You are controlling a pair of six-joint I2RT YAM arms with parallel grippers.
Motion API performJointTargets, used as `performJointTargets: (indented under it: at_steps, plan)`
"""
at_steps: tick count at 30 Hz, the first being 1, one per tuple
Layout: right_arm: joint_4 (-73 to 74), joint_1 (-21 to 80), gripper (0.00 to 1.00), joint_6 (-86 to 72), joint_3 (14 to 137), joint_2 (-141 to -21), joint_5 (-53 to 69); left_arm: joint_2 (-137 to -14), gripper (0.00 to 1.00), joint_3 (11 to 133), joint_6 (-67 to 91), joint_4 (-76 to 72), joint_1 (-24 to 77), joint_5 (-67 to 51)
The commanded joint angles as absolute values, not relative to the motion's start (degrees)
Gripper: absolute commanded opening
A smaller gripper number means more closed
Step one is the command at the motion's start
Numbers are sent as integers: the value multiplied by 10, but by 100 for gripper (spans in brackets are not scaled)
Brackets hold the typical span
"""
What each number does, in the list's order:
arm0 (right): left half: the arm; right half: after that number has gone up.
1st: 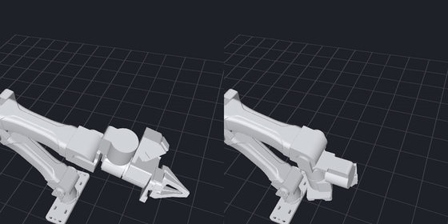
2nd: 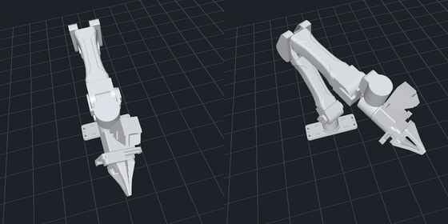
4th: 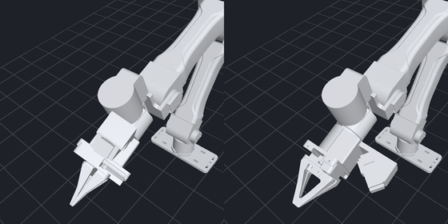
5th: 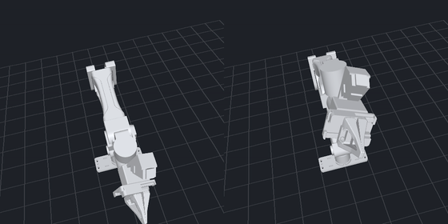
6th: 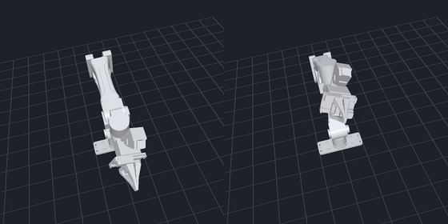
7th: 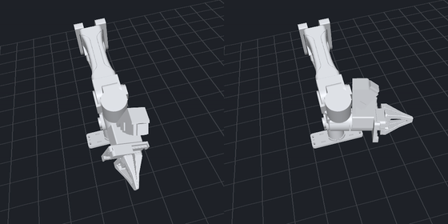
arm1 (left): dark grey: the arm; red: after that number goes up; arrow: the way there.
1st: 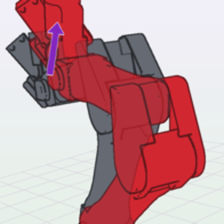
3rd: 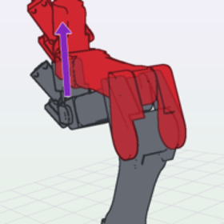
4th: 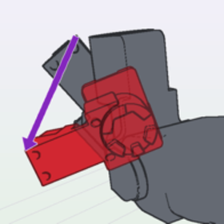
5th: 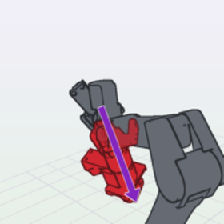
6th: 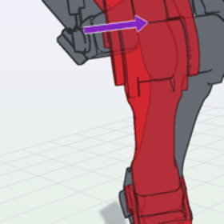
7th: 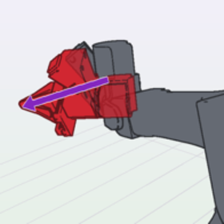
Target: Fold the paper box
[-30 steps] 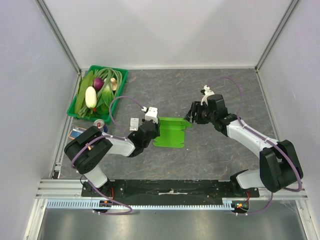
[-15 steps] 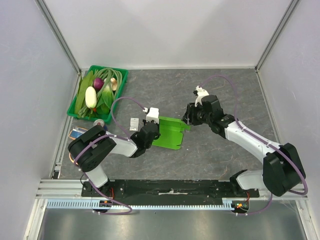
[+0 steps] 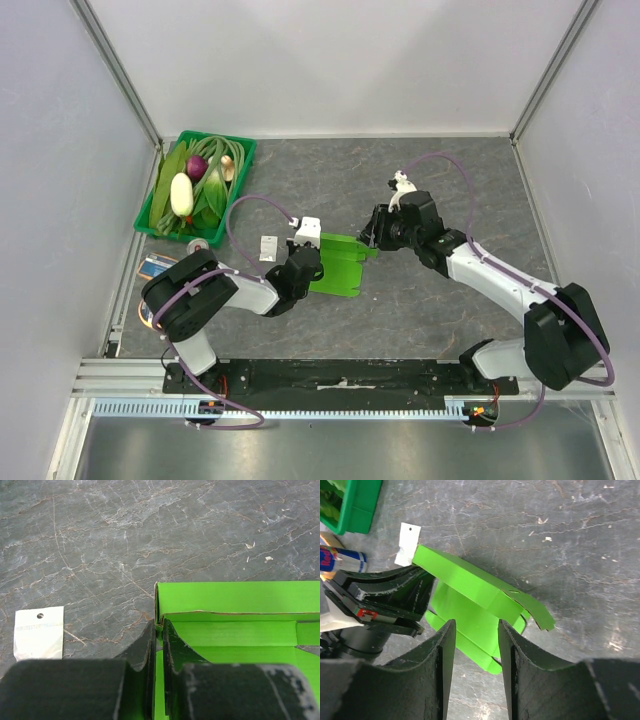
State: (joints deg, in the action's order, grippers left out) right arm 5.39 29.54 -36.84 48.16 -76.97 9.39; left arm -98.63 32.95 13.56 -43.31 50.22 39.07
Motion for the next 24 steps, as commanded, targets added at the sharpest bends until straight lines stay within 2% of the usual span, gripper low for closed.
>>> performJointTargets:
  at_steps: [1, 18, 24]
  plan:
    - [-26, 297, 46, -408, 470, -783, 129, -992, 2, 340, 119, -458, 506, 424]
    - [-67, 290, 50, -421, 458, -838, 123, -991, 2, 338, 121, -461, 515, 424]
    - [-118, 288, 51, -475, 440, -858, 137, -996, 2, 339, 125, -461, 518, 421]
